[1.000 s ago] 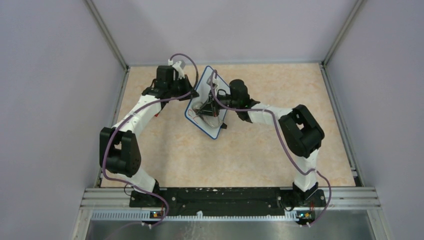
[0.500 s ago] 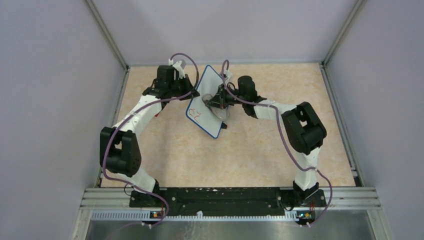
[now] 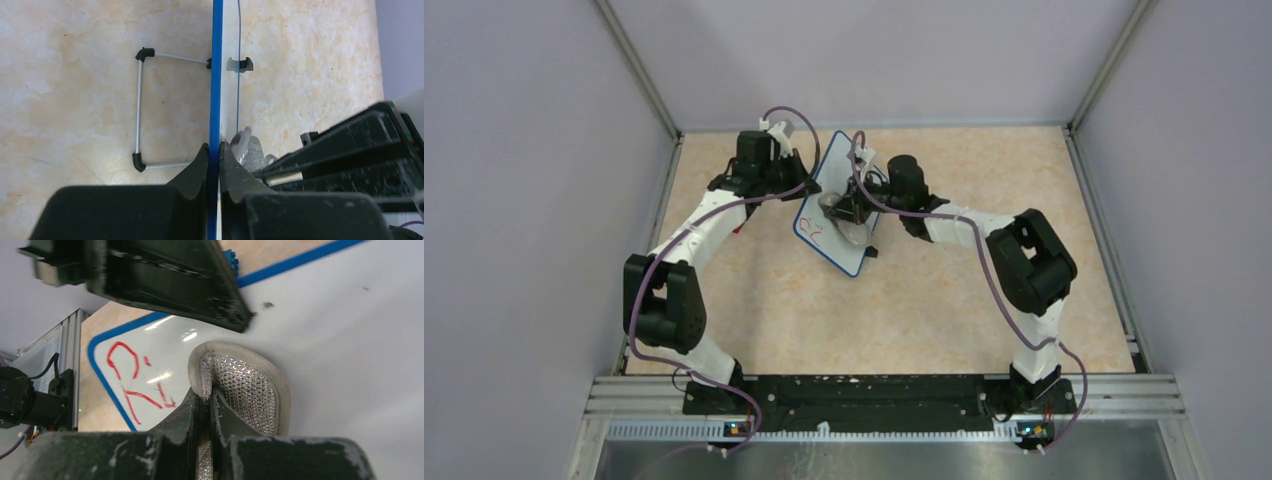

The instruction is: Erase the whiteboard

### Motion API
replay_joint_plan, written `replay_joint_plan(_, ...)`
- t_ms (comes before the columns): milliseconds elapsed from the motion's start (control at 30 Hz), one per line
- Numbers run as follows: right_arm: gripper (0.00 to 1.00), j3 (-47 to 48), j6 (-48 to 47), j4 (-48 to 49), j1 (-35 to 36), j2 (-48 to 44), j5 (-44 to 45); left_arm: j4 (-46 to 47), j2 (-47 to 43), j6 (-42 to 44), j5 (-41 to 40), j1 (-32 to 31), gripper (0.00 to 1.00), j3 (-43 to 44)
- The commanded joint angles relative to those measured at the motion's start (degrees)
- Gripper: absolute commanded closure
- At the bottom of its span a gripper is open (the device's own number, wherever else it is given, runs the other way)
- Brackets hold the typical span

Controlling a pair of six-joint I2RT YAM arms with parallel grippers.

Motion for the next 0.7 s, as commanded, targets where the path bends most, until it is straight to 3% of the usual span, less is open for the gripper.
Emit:
replay_joint_plan(0, 1.0, 1.9, -2.4, 0.1, 8.0, -2.2, -5.2, 0.7, -0.4, -0.4, 1.6, -1.4, 1.0, -0.4)
replay_joint_plan(400, 1.0, 1.6, -3.2, 1.6, 10.1, -3.6, -6.9, 0.8, -0.2, -0.5, 1.7, -1.4, 1.0, -0.3)
replay_joint_plan(667, 1.0, 3.7, -10.0, -8.0, 11.4, -3.4, -7.7, 0.8, -0.3, -0.6, 1.8, -1.4, 1.0, -0.3)
